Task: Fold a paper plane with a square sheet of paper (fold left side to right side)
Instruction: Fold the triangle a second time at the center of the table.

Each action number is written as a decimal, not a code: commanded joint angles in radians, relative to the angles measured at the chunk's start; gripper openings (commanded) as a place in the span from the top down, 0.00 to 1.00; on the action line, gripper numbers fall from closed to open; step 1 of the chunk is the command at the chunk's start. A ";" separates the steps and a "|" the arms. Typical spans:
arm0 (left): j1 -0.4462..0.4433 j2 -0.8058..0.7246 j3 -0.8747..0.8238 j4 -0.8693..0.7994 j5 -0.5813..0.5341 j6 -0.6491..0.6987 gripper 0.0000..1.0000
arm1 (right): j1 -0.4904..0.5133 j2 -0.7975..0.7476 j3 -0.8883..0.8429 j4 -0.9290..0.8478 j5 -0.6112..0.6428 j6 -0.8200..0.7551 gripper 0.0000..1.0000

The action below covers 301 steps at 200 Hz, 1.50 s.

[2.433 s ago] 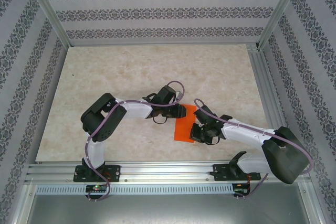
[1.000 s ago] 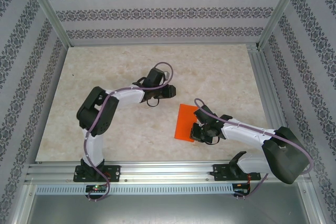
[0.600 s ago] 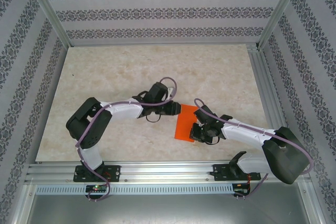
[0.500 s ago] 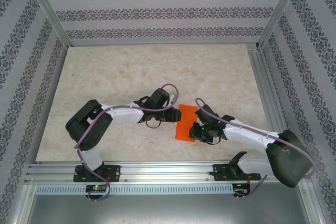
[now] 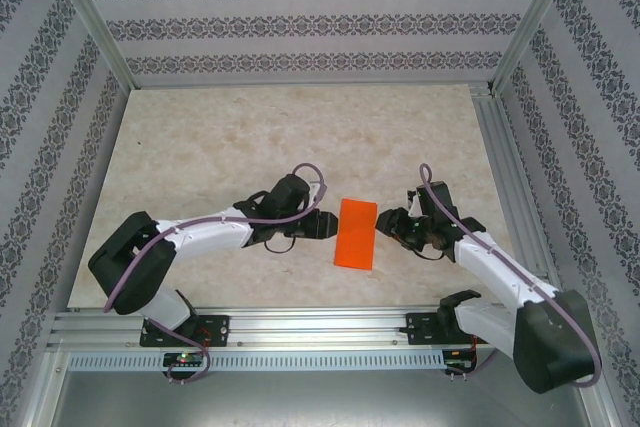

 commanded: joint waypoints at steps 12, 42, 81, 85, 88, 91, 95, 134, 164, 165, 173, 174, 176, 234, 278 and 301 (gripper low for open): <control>-0.042 0.038 -0.019 0.047 -0.015 -0.066 0.55 | -0.010 0.111 0.001 0.113 -0.090 0.014 0.55; -0.059 0.091 -0.011 0.057 -0.026 -0.079 0.55 | -0.003 0.165 0.010 0.121 -0.095 0.028 0.60; -0.067 0.136 -0.002 0.078 -0.024 -0.092 0.55 | -0.002 0.189 0.005 0.119 -0.088 0.034 0.62; -0.067 0.139 0.000 0.078 -0.023 -0.092 0.55 | -0.002 0.194 0.004 0.122 -0.089 0.035 0.62; -0.067 0.142 0.002 0.078 -0.024 -0.092 0.55 | -0.001 0.196 0.004 0.124 -0.089 0.036 0.62; -0.067 0.144 0.003 0.078 -0.023 -0.092 0.55 | 0.000 0.198 0.004 0.126 -0.089 0.036 0.63; -0.067 0.146 0.003 0.077 -0.022 -0.092 0.55 | 0.002 0.202 0.005 0.128 -0.091 0.037 0.63; -0.069 0.154 0.006 0.073 -0.022 -0.092 0.55 | 0.013 0.230 0.009 0.144 -0.095 0.040 0.65; -0.070 0.155 0.006 0.073 -0.023 -0.092 0.55 | 0.024 0.251 0.013 0.156 -0.097 0.042 0.65; -0.070 0.155 0.006 0.072 -0.023 -0.092 0.55 | 0.024 0.252 0.013 0.157 -0.097 0.042 0.65; -0.070 0.155 0.006 0.071 -0.024 -0.092 0.55 | 0.027 0.258 0.013 0.163 -0.100 0.045 0.66; -0.071 0.155 0.006 0.071 -0.023 -0.092 0.55 | 0.027 0.259 0.014 0.163 -0.100 0.045 0.66; -0.070 0.156 0.006 0.071 -0.023 -0.092 0.56 | 0.029 0.260 0.014 0.165 -0.101 0.046 0.66; -0.070 0.151 0.011 0.062 -0.027 -0.088 0.55 | 0.037 0.291 0.021 0.191 -0.108 0.051 0.67; -0.070 0.138 0.008 0.051 -0.037 -0.084 0.55 | 0.040 0.275 0.021 0.210 -0.119 0.067 0.69; -0.070 0.129 0.009 0.040 -0.047 -0.079 0.55 | 0.040 0.260 0.031 0.191 -0.111 0.059 0.69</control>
